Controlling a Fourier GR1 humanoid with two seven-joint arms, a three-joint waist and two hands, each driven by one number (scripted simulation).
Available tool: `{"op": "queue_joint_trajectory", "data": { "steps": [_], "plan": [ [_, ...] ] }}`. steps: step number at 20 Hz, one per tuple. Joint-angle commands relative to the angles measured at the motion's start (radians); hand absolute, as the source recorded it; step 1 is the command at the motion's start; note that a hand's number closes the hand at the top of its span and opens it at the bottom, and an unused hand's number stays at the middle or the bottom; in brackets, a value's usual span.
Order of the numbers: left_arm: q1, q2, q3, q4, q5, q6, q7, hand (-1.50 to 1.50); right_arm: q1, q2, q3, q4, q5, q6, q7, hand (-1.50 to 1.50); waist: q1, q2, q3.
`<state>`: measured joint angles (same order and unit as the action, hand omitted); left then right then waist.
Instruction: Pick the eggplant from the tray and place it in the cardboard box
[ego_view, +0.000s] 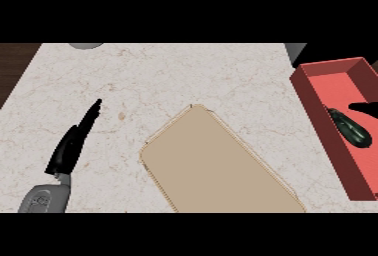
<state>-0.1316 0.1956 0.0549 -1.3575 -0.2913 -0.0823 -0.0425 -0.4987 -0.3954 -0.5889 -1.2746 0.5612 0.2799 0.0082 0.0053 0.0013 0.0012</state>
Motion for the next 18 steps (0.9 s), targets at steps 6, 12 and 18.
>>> {"op": "queue_joint_trajectory", "data": {
  "steps": [6, 12, 18],
  "plan": [
    [-0.022, -0.029, -0.020, -0.007, -0.025, 0.024, 0.025, 0.00, -0.069, -0.073, -0.216, 0.253, -0.214, -0.082, -0.134, -1.50, 0.002, 0.003, 0.000],
    [-0.042, 0.005, 0.015, -0.005, -0.008, 0.004, 0.034, 0.00, 0.016, -0.195, -0.318, 0.454, -0.296, -0.076, -0.391, -1.50, 0.002, 0.004, 0.001],
    [0.013, -0.032, -0.004, 0.059, -0.026, 0.036, -0.082, 0.00, -0.032, -0.337, -0.372, 0.715, -0.348, -0.099, -0.552, -1.50, 0.013, 0.009, 0.002]
  ]
}}
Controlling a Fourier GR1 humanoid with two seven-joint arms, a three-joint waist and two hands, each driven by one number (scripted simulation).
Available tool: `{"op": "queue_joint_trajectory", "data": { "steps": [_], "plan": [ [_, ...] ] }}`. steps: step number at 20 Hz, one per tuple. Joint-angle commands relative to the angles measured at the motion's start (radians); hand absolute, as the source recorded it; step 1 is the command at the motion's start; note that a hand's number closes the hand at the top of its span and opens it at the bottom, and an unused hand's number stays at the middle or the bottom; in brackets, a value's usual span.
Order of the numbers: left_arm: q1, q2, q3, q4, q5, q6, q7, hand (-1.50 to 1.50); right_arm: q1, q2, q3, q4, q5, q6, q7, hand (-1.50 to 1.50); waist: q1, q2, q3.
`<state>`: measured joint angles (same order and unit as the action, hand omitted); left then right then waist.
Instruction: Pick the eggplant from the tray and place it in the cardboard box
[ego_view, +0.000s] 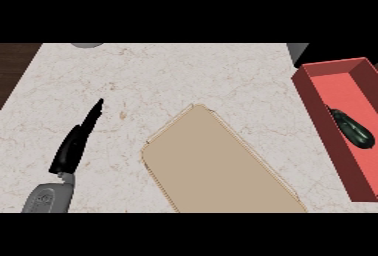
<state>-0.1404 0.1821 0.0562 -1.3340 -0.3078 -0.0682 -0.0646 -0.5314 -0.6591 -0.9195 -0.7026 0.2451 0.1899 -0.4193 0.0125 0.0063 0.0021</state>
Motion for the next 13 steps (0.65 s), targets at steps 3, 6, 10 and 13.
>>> {"op": "queue_joint_trajectory", "data": {
  "steps": [3, 6, 10, 13],
  "plan": [
    [0.026, -0.002, -0.003, -0.051, 0.011, -0.019, 0.038, 0.00, 0.060, -0.180, -0.071, 0.217, -0.064, 0.069, -0.156, -1.50, 0.002, -0.001, 0.001],
    [-0.024, -0.032, -0.019, -0.021, -0.018, 0.021, 0.038, 0.00, 0.066, -0.188, -0.072, 0.335, -0.061, 0.044, -0.265, -1.50, 0.008, 0.005, 0.003],
    [0.033, 0.025, 0.024, -0.007, 0.025, -0.035, -0.033, 0.00, 0.082, -0.260, -0.044, 0.402, -0.041, 0.073, -0.299, -1.50, 0.017, 0.005, 0.003],
    [-0.011, -0.005, 0.004, 0.011, 0.005, -0.013, -0.012, 0.00, 0.130, -0.262, -0.037, 0.436, -0.035, 0.099, -0.376, -1.50, 0.008, 0.006, 0.004]
  ]
}}
